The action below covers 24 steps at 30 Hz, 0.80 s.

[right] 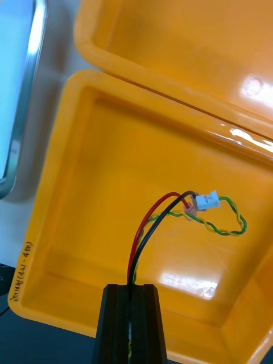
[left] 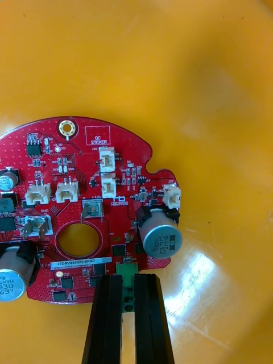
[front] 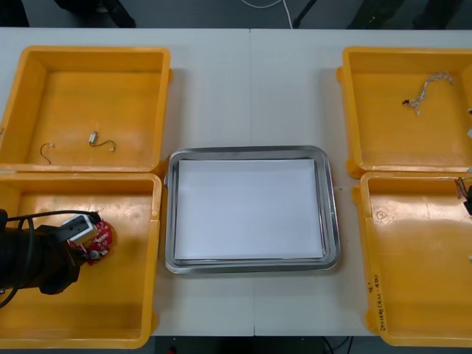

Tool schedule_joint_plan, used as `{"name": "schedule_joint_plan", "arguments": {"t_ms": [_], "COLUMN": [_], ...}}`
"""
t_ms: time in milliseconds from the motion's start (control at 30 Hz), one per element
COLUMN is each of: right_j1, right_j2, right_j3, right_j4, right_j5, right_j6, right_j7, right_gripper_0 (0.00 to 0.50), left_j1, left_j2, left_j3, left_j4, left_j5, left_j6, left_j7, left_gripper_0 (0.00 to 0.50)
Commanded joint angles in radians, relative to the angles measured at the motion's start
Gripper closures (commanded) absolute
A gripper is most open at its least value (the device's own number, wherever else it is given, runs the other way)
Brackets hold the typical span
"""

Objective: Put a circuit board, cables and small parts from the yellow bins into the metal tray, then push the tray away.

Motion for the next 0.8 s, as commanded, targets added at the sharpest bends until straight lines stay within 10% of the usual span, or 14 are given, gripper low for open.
{"name": "schedule_joint_plan", "arguments": {"t_ms": [33,800], "right_j1": [-0.101,-0.340], "right_j2": [-0.039,0.002], "right_j3": [0.090,0.396], "right_j4": [-0.024,0.025], "right_j5": [-0.022,0.010], "right_j6": [-0.010,-0.071], "right_j7": [-0.037,-0.017], "right_gripper_0": [0.500,0.500], "left_j1": [-0.026,-0.027], "left_j2": [0.019,-0.054], "left_j3": [0.034,0.270], "left_j4": [-0.004,-0.098], "left_j5": [0.011,0.031], "left_j6": [0.032,0.282], "left_j7": [-0.118,0.038], "left_gripper_0": [0.500,0.500]}}
